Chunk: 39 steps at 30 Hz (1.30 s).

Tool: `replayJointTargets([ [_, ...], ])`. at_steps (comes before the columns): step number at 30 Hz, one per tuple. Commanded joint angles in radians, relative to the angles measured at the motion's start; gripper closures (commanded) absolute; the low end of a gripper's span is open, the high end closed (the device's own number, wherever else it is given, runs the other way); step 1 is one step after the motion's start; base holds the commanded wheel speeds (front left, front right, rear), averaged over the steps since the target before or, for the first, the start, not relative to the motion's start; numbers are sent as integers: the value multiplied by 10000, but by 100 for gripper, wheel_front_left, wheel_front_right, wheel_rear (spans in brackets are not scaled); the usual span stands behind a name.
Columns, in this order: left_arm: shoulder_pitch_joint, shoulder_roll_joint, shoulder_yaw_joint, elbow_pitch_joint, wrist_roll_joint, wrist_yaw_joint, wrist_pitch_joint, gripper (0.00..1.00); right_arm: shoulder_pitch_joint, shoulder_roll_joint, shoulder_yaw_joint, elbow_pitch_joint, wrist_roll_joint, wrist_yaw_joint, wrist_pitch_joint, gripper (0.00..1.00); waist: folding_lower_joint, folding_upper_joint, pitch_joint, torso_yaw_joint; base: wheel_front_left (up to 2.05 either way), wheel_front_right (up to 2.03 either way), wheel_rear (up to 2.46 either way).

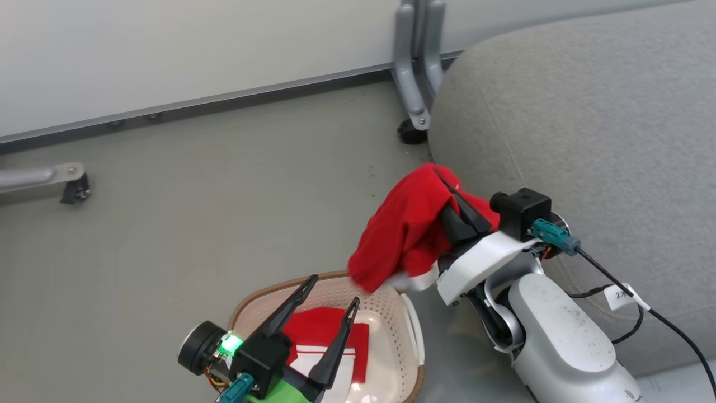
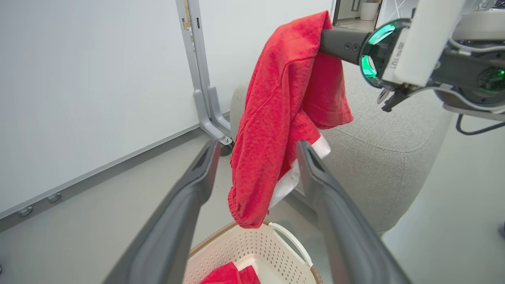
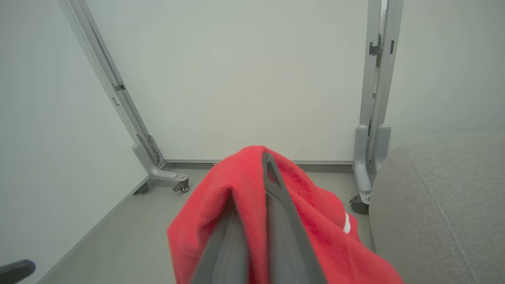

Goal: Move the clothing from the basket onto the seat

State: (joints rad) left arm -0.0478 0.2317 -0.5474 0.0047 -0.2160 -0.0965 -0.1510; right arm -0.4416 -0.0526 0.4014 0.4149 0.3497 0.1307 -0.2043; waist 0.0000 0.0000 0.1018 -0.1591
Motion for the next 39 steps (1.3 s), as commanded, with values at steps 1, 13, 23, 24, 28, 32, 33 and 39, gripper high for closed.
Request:
replayJointTargets([
  [1, -190, 41, -14, -53, 92, -3, 17, 0, -110, -51, -110, 25, -57, 1, -94, 100, 0, 0, 233, -749, 0, 0, 0],
  [13, -568, 293, -342, -333, 132, -79, 345, 0, 11, -12, -774, 168, 12, 1, -325, 100, 0, 0, 759, -3030, 0, 0, 0],
  [23, -955, 527, -493, -656, 174, -116, 623, 0, -169, 14, -1725, 284, 52, 1, -531, 100, 0, 0, 1419, -3821, 0, 0, 0],
  [24, -1015, 542, -520, -712, 186, -129, 649, 0, -255, 11, -1859, 302, 46, 1, -555, 100, 0, 0, 1497, -3810, 0, 0, 0],
  [28, -1410, 614, -745, -877, 232, -186, 760, 0, -628, -128, -2539, 440, 155, 1, -607, 100, 0, 0, 1911, -3516, 0, 0, 0],
  [32, -2005, 766, -1020, -1038, 330, -251, 838, 0, -1311, -423, -3327, 464, 156, 1, -611, 100, 0, 0, 2569, -2986, 0, 0, 0],
  [33, -2121, 792, -1042, -1071, 322, -262, 830, 0, -1494, -494, -3500, 417, 138, 1, -613, 100, 0, 0, 2712, -2880, 0, 0, 0],
  [39, -3079, 915, -1041, -1357, 488, -299, 738, 0, -3174, -1295, -4719, 323, 41, 1, -612, 100, 0, 0, 3962, -1935, 0, 0, 0],
])
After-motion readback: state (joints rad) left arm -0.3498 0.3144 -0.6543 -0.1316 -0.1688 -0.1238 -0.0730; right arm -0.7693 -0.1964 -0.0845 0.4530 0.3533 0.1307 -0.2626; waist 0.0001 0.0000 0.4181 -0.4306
